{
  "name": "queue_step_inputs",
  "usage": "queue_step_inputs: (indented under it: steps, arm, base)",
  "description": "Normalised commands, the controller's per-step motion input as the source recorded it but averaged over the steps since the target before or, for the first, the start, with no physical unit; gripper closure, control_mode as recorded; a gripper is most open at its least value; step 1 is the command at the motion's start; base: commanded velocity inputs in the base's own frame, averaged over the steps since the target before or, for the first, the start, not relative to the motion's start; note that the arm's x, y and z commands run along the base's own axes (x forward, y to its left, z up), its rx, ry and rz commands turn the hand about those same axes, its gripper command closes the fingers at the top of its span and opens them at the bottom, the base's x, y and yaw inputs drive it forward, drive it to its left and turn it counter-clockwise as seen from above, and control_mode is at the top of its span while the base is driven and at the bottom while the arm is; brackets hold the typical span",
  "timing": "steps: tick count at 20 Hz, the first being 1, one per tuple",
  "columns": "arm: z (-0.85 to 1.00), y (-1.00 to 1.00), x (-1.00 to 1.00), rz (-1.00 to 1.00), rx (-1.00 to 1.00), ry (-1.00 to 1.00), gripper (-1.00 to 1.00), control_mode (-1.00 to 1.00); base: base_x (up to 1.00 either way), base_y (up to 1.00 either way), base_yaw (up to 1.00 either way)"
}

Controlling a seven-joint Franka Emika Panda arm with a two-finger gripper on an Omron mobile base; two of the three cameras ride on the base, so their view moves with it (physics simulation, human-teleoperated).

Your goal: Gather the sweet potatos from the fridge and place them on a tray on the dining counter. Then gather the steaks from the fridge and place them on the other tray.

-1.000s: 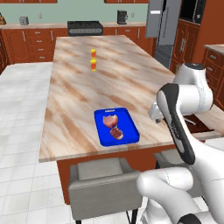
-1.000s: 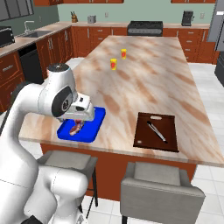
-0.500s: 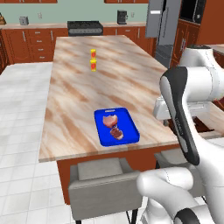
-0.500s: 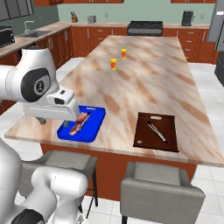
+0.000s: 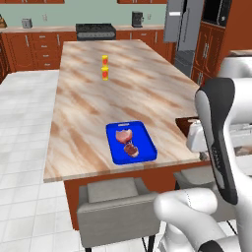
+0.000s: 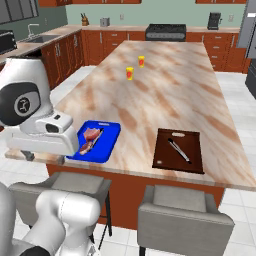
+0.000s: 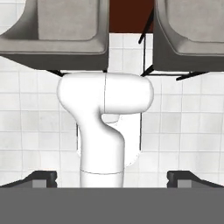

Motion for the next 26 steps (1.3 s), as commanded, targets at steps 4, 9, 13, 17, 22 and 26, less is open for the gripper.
queue_step_inputs:
  steps: [4, 9, 13, 17, 22, 26]
  arm:
    - [0.16, 0.07, -0.29, 0.04, 0.0, -0.01, -1.0, -1.0]
    - [0.16, 0.17, 0.01, 0.01, 0.0, -0.03, -1.0, -1.0]
    - [0.0, -0.02, -0.04, 0.0, 0.0, 0.01, -1.0, -1.0]
    - [0.0, 0.0, 0.0, 0.0, 0.0, 0.0, -1.0, 1.0]
    - [0.0, 0.0, 0.0, 0.0, 0.0, 0.0, -1.0, 1.0]
    - [0.0, 0.0, 0.0, 0.0, 0.0, 0.0, -1.0, 1.0]
  base:
    - [0.0, 0.0, 0.0]
    - [0.0, 0.0, 0.0]
    - [0.0, 0.0, 0.0]
    - [-0.01, 0.0, 0.0]
    - [-0.61, 0.47, 0.02]
    - [-1.0, 1.0, 0.0]
